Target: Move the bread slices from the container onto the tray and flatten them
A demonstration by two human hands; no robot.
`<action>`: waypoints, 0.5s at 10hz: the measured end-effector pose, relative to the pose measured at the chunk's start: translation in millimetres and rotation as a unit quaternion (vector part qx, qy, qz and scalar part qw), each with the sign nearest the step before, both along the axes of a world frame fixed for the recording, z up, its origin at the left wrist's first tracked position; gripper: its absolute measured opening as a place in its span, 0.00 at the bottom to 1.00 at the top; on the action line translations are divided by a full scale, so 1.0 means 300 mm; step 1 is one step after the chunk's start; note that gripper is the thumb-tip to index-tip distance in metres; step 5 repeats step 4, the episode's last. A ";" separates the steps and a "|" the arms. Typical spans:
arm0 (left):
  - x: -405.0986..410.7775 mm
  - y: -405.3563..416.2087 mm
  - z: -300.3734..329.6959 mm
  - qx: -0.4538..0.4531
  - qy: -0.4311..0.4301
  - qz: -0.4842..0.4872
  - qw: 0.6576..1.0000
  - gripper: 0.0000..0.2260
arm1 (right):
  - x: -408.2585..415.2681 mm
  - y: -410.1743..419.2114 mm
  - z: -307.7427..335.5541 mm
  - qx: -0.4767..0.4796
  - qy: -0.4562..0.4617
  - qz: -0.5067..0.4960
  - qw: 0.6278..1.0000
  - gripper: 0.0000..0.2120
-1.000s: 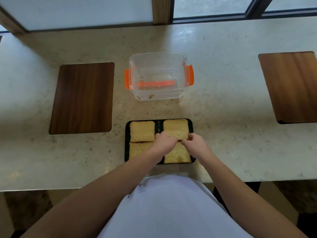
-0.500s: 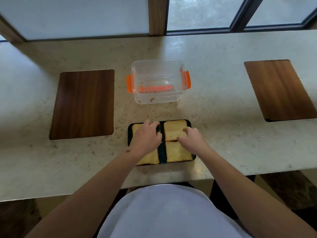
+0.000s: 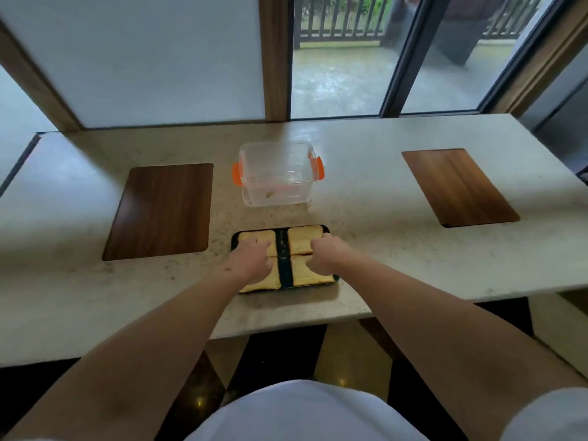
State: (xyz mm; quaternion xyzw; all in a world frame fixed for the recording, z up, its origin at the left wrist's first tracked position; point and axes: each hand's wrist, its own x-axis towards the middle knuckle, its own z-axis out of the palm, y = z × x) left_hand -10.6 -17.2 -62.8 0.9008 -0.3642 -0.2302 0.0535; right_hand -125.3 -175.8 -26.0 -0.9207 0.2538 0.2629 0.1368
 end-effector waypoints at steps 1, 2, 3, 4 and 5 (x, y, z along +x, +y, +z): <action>-0.116 0.060 -0.012 0.008 -0.019 0.045 0.999 0.26 | -0.095 0.063 0.024 0.024 -0.023 0.001 0.999 0.21; -0.253 0.124 -0.026 0.033 -0.011 0.063 0.997 0.26 | -0.201 0.095 0.041 0.054 -0.078 -0.039 0.995 0.21; -0.411 0.168 0.017 0.038 -0.016 0.077 0.996 0.26 | -0.310 0.133 0.061 0.047 -0.111 -0.056 0.991 0.23; -0.550 0.202 0.066 0.039 -0.024 0.004 0.999 0.27 | -0.415 0.189 0.070 0.032 -0.060 -0.034 0.997 0.25; -0.550 0.202 0.066 0.039 -0.024 0.004 0.999 0.27 | -0.415 0.189 0.070 0.032 -0.060 -0.034 0.997 0.25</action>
